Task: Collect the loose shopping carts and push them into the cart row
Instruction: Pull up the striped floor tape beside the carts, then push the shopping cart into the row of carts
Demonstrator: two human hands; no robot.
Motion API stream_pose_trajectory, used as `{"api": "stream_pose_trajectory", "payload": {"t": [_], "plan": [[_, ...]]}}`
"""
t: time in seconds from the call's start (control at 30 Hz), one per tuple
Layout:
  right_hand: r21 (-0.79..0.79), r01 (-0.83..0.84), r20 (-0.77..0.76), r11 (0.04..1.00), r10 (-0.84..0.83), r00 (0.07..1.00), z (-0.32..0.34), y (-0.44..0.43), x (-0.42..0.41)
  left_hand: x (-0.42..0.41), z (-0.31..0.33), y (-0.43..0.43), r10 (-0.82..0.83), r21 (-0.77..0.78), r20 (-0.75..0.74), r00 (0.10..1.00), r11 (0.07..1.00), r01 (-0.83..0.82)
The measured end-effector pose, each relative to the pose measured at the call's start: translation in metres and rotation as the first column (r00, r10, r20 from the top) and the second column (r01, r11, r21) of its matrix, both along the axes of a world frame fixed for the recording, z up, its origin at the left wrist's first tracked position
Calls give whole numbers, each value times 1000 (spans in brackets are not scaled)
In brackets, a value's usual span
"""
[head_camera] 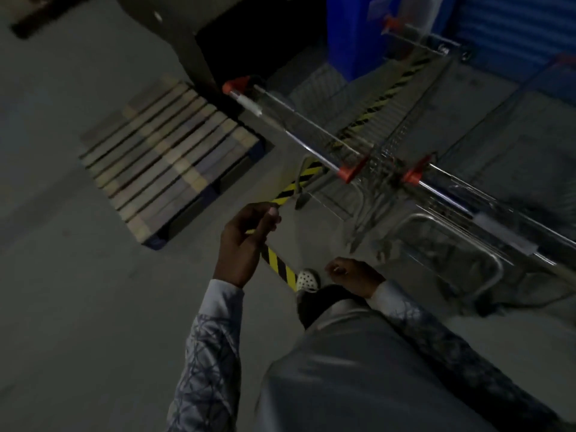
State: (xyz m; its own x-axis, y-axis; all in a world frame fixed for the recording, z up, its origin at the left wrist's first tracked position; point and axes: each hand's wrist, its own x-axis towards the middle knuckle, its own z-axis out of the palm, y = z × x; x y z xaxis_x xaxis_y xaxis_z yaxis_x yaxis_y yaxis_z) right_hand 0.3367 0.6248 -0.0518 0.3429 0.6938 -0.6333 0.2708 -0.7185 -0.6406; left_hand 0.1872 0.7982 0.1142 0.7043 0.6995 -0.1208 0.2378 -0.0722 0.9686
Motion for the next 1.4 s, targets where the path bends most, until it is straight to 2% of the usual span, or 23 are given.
{"api": "stream_pose_trajectory", "payload": {"t": [0.1,0.17,0.27,0.37,0.43,0.5,0.57,0.67,0.77,0.83,0.9,0.97,1.0,1.03,1.13,1.2,1.3,1.33,1.4], "plan": [[5,-65,-29,998,65,997,0,77,16,18,1,58,-74,42,-56,996,996,76],[79,-67,14,995,66,998,15,127,39,38,6,98,-94,34,-92,991,995,97],[254,5,120,967,-36,992,49,182,72,72,16,150,-139,-13,-78,987,990,138],[470,70,207,880,-187,960,77,217,94,104,15,192,-240,-27,-68,968,971,239],[615,108,319,781,-372,872,86,228,103,125,9,217,-324,-22,-72,943,946,323],[667,119,452,736,-526,721,81,229,112,148,-6,247,-391,36,-104,914,917,397],[627,205,518,752,-599,610,70,225,118,170,-20,274,-475,93,-140,869,867,489],[536,418,518,733,-677,523,50,223,113,202,-36,307,-559,136,-124,820,809,572],[387,511,705,768,-603,372,29,237,94,222,-45,340,-612,95,-167,773,770,631],[323,566,770,759,-558,309,20,254,84,232,-66,372,-663,224,-272,697,661,716],[274,627,812,729,-525,255,18,270,79,239,-94,401,-633,469,-404,660,476,744],[278,663,829,695,-522,200,19,278,78,243,-119,416,-509,720,-497,702,210,662],[292,662,834,690,-523,178,19,280,79,245,-127,418,-452,789,-501,738,112,604],[294,659,838,692,-518,170,20,280,80,248,-133,418,-422,848,-459,781,52,527],[214,686,878,696,-445,176,24,279,96,271,-148,425,-421,935,-335,843,-40,352],[175,712,887,680,-422,185,24,278,115,290,-150,426,-436,908,-402,805,-74,413],[139,738,868,661,-440,230,28,282,153,322,-148,425,-443,857,-462,768,-2,515],[127,747,867,653,-439,236,30,285,165,335,-146,426,-420,875,-450,788,-31,483],[122,758,863,641,-446,238,31,290,191,367,-147,430,-359,943,-332,872,-108,314]]}}
